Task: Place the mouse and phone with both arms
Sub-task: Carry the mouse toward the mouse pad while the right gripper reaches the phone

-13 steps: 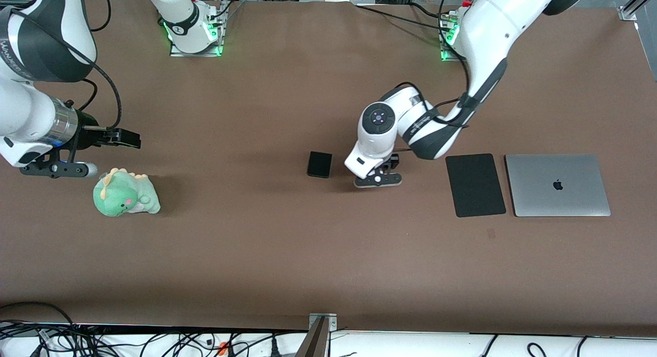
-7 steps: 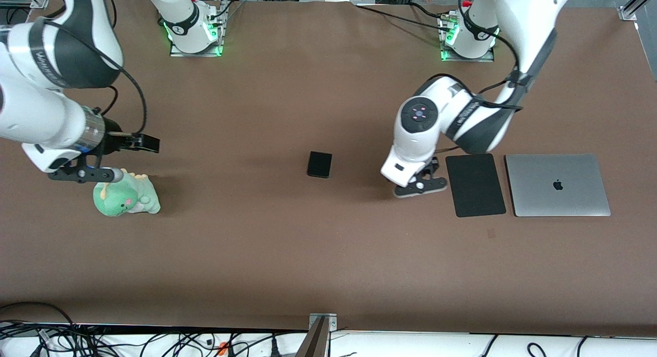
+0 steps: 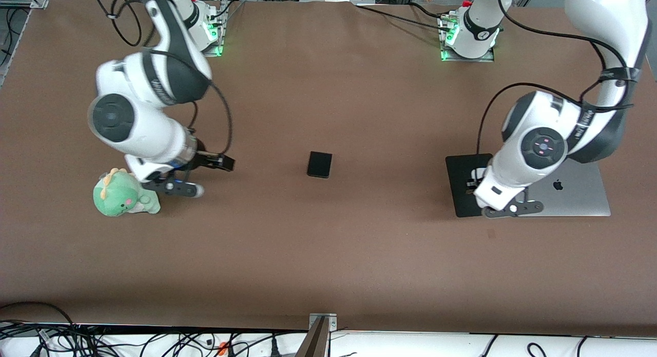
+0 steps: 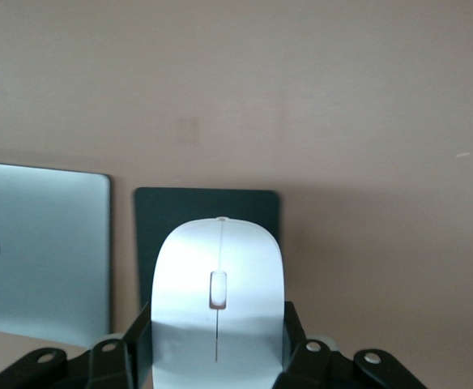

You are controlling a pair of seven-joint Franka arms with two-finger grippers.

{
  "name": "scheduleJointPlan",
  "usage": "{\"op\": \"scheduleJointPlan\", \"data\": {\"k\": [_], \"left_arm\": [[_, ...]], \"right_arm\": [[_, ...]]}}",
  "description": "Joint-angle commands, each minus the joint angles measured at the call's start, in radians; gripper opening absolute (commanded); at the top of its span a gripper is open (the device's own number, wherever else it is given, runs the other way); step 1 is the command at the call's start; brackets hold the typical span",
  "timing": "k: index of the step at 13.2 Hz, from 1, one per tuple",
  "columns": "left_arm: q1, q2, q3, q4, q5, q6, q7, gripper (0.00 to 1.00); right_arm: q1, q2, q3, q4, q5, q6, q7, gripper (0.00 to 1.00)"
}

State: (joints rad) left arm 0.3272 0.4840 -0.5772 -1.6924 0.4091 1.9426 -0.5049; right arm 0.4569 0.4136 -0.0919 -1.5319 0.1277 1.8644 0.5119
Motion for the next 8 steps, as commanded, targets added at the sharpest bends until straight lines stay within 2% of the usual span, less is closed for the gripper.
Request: {"op": "scheduleJointPlan", "data": {"k": [1, 3, 5, 8], "left_arm": [[0.071, -0.030, -0.018, -0.091, -0.020, 0.007, 0.069, 0.17], [0.107, -0.016, -0.016, -0.153, -0.018, 0.065, 0.086, 0.18], [0.133, -0.002, -0.015, -0.255, -0.018, 0.226, 0.088, 0.19], [0.144, 0.057, -0.012, -0.282, -0.007, 0.285, 0.088, 0.21]], "right_arm": [[0.080, 0.059, -0.008, 0.007, 0.012, 0.083, 0.092, 1.00], [0.136, 0.109, -0.008, 0.007, 0.012, 0.158, 0.146, 1.00], [0.195, 0.172, -0.008, 0.006, 0.010, 0.244, 0.210, 1.00], [0.264, 0.256, -0.009, 0.004, 0.007, 0.376, 0.259, 1.00]]}}
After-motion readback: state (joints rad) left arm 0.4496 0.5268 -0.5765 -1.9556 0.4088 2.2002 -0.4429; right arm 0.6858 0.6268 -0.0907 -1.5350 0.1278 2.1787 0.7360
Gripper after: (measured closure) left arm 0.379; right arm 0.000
